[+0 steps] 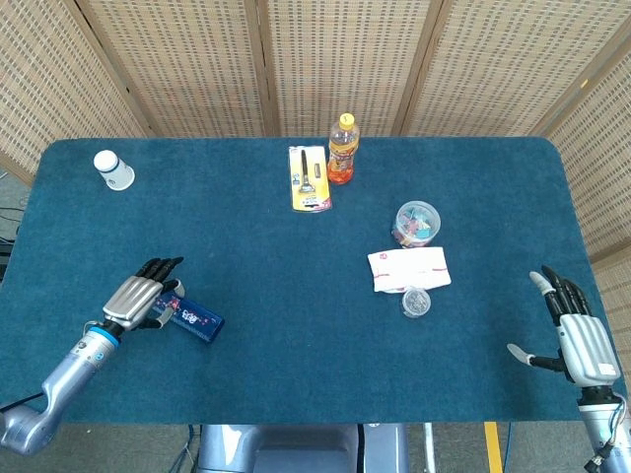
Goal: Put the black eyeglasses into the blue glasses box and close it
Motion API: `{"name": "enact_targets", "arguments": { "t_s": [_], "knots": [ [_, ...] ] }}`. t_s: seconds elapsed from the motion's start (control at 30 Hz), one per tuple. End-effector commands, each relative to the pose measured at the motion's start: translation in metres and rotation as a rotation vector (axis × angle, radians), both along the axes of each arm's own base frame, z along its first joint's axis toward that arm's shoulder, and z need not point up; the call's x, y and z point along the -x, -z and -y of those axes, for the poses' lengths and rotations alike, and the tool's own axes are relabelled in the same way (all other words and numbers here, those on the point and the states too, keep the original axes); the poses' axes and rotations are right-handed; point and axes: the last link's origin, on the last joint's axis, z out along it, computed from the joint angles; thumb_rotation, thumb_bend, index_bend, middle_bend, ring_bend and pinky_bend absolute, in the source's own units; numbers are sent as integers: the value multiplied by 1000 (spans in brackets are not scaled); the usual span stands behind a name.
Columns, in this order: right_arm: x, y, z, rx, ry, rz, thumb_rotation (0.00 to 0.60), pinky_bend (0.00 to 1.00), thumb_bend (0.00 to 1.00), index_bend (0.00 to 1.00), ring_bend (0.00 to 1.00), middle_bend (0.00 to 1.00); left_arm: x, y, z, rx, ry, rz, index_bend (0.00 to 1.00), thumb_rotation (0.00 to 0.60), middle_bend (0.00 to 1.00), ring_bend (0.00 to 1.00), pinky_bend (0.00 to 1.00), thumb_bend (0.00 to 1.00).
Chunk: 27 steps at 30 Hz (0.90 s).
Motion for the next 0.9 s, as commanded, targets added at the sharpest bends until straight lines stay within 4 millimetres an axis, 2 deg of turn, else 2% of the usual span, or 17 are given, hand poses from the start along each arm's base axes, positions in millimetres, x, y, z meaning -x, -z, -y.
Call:
{"name": "enact_targets", "arguments": {
  "t_s": [0.03, 0.23, 0.3, 0.37, 0.47, 0.67, 0.9],
  "knots": [
    [0, 0, 0, 0, 1, 0, 600, 0, 0, 0, 0, 0, 0, -2, -1, -7, 3, 9, 0, 600, 0, 0, 0, 439],
    [0, 0, 0, 1, 1, 2, 600, 0, 0, 0, 0, 0, -2, -13, 0, -20, 16, 37, 0, 600, 0, 0, 0, 405],
    [0, 0, 0, 1, 1, 2, 600, 0, 0, 0, 0, 0, -3, -18, 2, -7, 28, 29, 0, 600, 0, 0, 0, 323],
    [0, 0, 0, 0, 1, 1, 600, 0, 0, 0, 0, 0, -3, -21, 5, 11, 39, 7, 0, 600, 0, 0, 0, 147],
    [0, 0, 0, 0, 1, 2, 600, 0, 0, 0, 0, 0, -1, -23, 8, 37, 58, -55, 0, 600, 0, 0, 0, 6],
    [0, 0, 0, -1, 1, 1, 600, 0, 0, 0, 0, 0, 4, -15, 11, 63, 67, -152, 0, 600, 0, 0, 0, 0],
    [0, 0, 0, -3, 3, 2, 600, 0, 0, 0, 0, 0, 2, 7, 4, 70, 75, -204, 0, 600, 0, 0, 0, 0]
  ]
}}
